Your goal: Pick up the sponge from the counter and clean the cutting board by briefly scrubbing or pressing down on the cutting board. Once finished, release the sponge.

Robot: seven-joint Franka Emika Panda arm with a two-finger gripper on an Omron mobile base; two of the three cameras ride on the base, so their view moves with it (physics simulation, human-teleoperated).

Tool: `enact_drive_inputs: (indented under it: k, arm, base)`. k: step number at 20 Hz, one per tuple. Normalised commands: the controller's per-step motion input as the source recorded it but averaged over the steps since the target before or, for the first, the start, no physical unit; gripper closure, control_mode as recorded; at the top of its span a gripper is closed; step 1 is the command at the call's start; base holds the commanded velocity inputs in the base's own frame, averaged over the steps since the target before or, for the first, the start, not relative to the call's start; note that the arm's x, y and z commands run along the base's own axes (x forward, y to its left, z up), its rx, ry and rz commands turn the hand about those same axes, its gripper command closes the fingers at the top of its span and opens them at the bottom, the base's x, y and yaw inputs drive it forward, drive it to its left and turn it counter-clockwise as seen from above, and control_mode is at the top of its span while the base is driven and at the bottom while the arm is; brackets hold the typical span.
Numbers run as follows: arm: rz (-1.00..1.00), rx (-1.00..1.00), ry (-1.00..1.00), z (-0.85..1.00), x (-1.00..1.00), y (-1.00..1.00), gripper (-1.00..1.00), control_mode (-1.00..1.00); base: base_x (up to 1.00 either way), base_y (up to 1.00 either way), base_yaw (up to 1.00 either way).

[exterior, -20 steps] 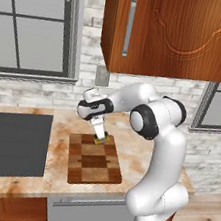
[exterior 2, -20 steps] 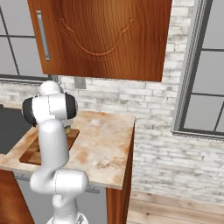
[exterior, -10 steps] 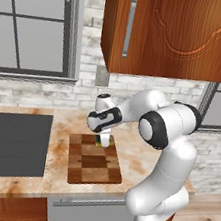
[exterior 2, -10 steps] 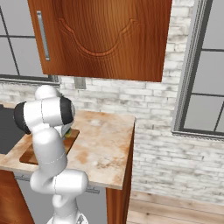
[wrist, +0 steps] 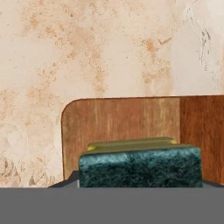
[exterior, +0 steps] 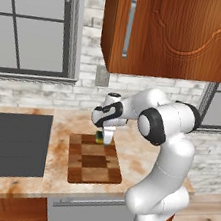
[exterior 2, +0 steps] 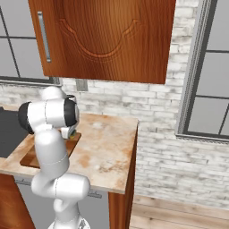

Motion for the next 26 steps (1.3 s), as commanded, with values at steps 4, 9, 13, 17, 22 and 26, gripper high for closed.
enact_drive_inputs:
  k: [4, 9, 13, 17, 22, 26]
  arm:
    - [0.00, 0.06, -0.05, -0.34, 0.06, -0.20, 1.00, -1.00]
    - [0.00, 0.04, -0.01, -0.33, -0.28, 0.07, 1.00, -1.00]
    - [0.00, 0.00, 0.07, -0.20, -0.05, 0.43, 1.00, -1.00]
    - [0.00, 0.00, 0.15, -0.13, 0.00, 0.55, 1.00, -1.00]
    - [0.00, 0.00, 0.17, -0.14, -0.08, 0.63, 1.00, -1.00]
    - [0.00, 0.00, 0.10, -0.20, -0.25, 0.66, 1.00, -1.00]
  base:
    - [0.00, 0.00, 0.00]
    - [0.00, 0.00, 0.00]
    - [0.00, 0.00, 0.00]
    - [0.00, 0.00, 0.00]
    - [0.00, 0.00, 0.00]
    - [0.00, 0.00, 0.00]
